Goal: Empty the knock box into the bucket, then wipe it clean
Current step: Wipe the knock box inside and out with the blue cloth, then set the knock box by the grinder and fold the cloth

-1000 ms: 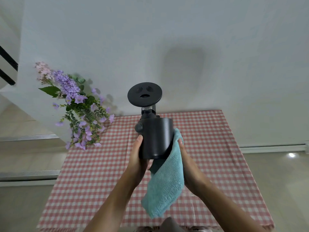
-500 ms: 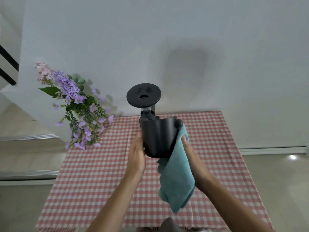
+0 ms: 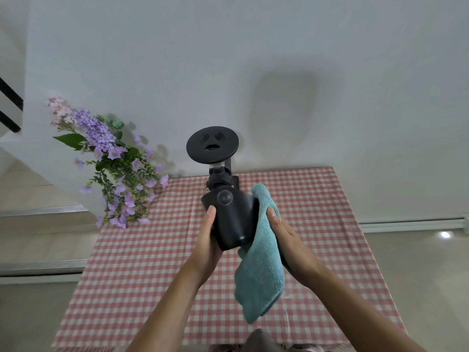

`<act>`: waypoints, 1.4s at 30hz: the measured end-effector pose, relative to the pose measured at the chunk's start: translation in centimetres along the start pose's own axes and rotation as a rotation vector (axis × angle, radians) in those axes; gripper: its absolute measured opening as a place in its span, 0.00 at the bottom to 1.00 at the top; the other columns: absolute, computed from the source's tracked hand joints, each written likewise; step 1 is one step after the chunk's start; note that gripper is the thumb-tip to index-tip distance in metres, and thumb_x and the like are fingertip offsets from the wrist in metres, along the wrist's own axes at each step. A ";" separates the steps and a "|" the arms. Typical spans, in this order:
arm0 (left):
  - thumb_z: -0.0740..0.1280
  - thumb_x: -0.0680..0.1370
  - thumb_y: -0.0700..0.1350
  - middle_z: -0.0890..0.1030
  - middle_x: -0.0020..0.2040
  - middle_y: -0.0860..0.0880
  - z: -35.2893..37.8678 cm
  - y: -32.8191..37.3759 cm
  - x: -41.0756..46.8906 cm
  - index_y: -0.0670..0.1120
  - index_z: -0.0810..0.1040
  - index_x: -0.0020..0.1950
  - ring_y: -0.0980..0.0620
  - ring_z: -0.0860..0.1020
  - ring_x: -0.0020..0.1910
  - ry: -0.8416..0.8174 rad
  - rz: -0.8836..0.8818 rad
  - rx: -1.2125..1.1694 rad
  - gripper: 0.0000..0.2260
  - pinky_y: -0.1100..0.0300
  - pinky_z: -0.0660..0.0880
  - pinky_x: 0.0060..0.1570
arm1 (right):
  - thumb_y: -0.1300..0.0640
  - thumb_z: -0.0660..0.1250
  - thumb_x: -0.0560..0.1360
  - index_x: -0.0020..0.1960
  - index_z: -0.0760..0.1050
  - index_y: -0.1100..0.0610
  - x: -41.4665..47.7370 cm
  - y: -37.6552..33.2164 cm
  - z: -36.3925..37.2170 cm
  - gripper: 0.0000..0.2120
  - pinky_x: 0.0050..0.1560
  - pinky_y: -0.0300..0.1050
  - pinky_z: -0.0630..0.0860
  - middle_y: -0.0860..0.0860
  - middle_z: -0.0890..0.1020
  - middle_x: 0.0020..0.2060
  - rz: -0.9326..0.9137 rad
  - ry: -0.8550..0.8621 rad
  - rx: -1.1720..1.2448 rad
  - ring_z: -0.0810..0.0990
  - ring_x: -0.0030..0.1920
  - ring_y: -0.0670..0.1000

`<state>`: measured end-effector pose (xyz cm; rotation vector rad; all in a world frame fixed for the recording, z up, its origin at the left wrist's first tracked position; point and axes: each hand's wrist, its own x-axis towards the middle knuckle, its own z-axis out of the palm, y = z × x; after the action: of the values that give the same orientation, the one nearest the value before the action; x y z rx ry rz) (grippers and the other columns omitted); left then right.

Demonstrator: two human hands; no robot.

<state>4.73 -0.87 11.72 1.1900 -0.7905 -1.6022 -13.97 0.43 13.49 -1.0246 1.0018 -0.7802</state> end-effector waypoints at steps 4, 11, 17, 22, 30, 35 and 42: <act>0.57 0.85 0.64 0.85 0.68 0.52 1.0 0.1 0.5 0.52 0.80 0.71 0.51 0.81 0.70 0.048 0.080 0.221 0.24 0.49 0.74 0.72 | 0.38 0.58 0.77 0.71 0.65 0.36 -0.1 0.2 0.0 0.23 0.62 0.35 0.77 0.36 0.79 0.61 -0.070 0.106 -0.041 0.80 0.57 0.32; 0.71 0.73 0.64 0.87 0.64 0.49 2.2 -0.3 0.8 0.51 0.80 0.70 0.49 0.84 0.66 0.067 0.146 0.301 0.29 0.42 0.77 0.71 | 0.39 0.62 0.78 0.78 0.52 0.33 0.2 1.9 -1.0 0.32 0.64 0.35 0.74 0.33 0.65 0.73 -0.237 0.102 -0.338 0.70 0.70 0.36; 0.73 0.70 0.60 0.87 0.65 0.46 1.5 -1.7 0.5 0.47 0.81 0.69 0.45 0.84 0.67 -0.033 -0.041 0.178 0.30 0.51 0.81 0.62 | 0.42 0.58 0.81 0.71 0.69 0.38 -0.6 4.1 -3.4 0.19 0.64 0.40 0.74 0.40 0.78 0.66 -0.163 0.174 -0.292 0.77 0.65 0.40; 0.71 0.69 0.61 0.87 0.64 0.47 1.6 -3.0 0.3 0.44 0.78 0.72 0.50 0.86 0.63 -0.154 -0.122 0.216 0.35 0.55 0.84 0.56 | 0.50 0.57 0.84 0.72 0.71 0.44 -0.1 6.7 -7.0 0.18 0.63 0.39 0.73 0.41 0.80 0.63 -0.064 0.295 -0.398 0.79 0.62 0.41; 0.68 0.73 0.63 0.81 0.70 0.39 2.2 -4.7 0.0 0.44 0.76 0.74 0.38 0.78 0.72 -0.080 -0.169 0.204 0.35 0.38 0.77 0.71 | 0.45 0.54 0.84 0.78 0.62 0.47 1.4 13.0 -15.4 0.23 0.47 0.49 0.80 0.58 0.77 0.62 0.279 0.490 -0.839 0.79 0.51 0.55; 0.66 0.76 0.58 0.87 0.63 0.47 1.7 -5.6 -0.5 0.46 0.78 0.71 0.49 0.85 0.63 -0.083 -0.175 0.200 0.26 0.52 0.83 0.60 | 0.47 0.52 0.84 0.80 0.56 0.45 1.6 16.0 -19.1 0.24 0.44 0.51 0.81 0.61 0.73 0.65 0.392 0.478 -0.973 0.78 0.48 0.54; 0.71 0.74 0.59 0.84 0.67 0.45 -0.1 -6.2 -1.3 0.49 0.76 0.74 0.44 0.81 0.69 -0.004 -0.163 0.202 0.30 0.47 0.80 0.67 | 0.41 0.64 0.79 0.79 0.56 0.47 1.7 13.3 -16.6 0.32 0.71 0.63 0.68 0.57 0.61 0.78 0.303 0.384 -1.017 0.65 0.74 0.62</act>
<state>3.01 2.50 6.56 1.4271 -0.8929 -1.6869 -27.92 -1.78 -2.45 -1.5424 1.9273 -0.1662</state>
